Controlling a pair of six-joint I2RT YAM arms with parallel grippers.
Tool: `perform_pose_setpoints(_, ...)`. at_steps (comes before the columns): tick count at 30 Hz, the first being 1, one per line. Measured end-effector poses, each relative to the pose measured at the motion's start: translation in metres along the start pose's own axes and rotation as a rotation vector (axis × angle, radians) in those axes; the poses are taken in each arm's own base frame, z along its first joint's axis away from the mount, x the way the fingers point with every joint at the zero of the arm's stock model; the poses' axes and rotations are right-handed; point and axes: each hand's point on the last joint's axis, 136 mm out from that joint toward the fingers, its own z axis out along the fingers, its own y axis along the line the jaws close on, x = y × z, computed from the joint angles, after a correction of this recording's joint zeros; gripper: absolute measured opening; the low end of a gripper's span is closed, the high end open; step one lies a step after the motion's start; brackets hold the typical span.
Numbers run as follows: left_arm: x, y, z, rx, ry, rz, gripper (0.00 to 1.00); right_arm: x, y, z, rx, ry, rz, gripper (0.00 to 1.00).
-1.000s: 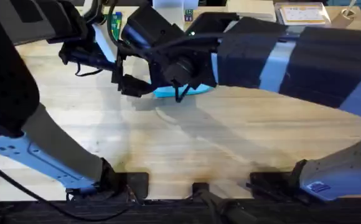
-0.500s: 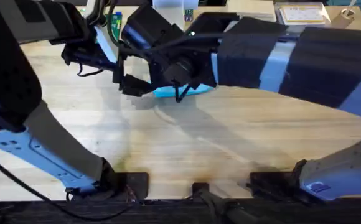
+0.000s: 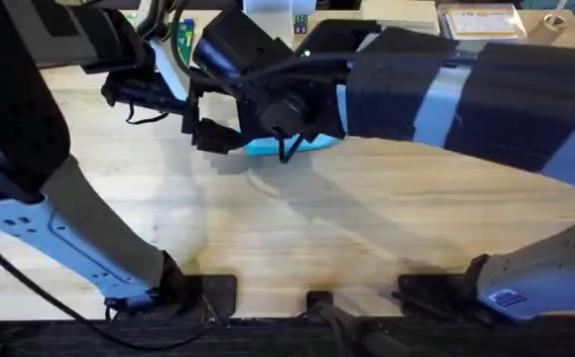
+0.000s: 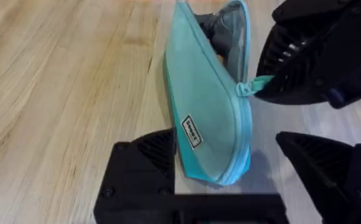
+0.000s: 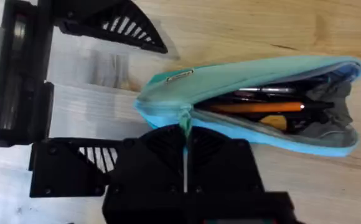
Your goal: Unzip the bag, pick up the pens from the table one at a time and place them inside, then zip the bag closed.
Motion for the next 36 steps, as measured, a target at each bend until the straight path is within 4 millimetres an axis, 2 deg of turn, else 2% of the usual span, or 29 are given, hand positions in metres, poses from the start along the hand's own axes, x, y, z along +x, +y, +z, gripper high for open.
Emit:
perform_pose_setpoints(23, 0.0, 0.0, 0.0, 0.0, 0.0, -0.003, 0.979, 0.0, 0.0, -0.0001, 0.0, 0.0, 0.0, 0.03)
perform_pose_setpoints(25, -0.0002, -0.0004, 0.0, 0.001, -0.001, -0.007, 0.72, 0.0, 0.0, -0.0001, 0.0, 0.0, 0.0, 0.03)
perform_pose_setpoints(28, -0.0006, -0.0007, 0.0, 0.002, -0.003, -0.011, 0.229, -0.0004, 0.0003, 0.0001, -0.001, -0.002, 0.001, 0.03)
perform_pose_setpoints(29, -0.0006, -0.0015, 0.0, 0.004, -0.003, -0.015, 0.093, -0.0009, 0.0007, -0.0001, -0.003, -0.004, 0.002, 0.03)
perform_pose_setpoints(31, -0.0009, -0.0012, 0.0005, 0.004, -0.003, -0.013, 0.049, -0.0009, 0.0008, -0.0001, -0.003, -0.004, 0.002, 0.03)
perform_pose_setpoints(36, -0.0009, -0.0012, 0.0005, 0.004, -0.003, -0.012, 0.044, -0.0009, 0.0007, -0.0001, -0.003, -0.004, 0.002, 0.03)
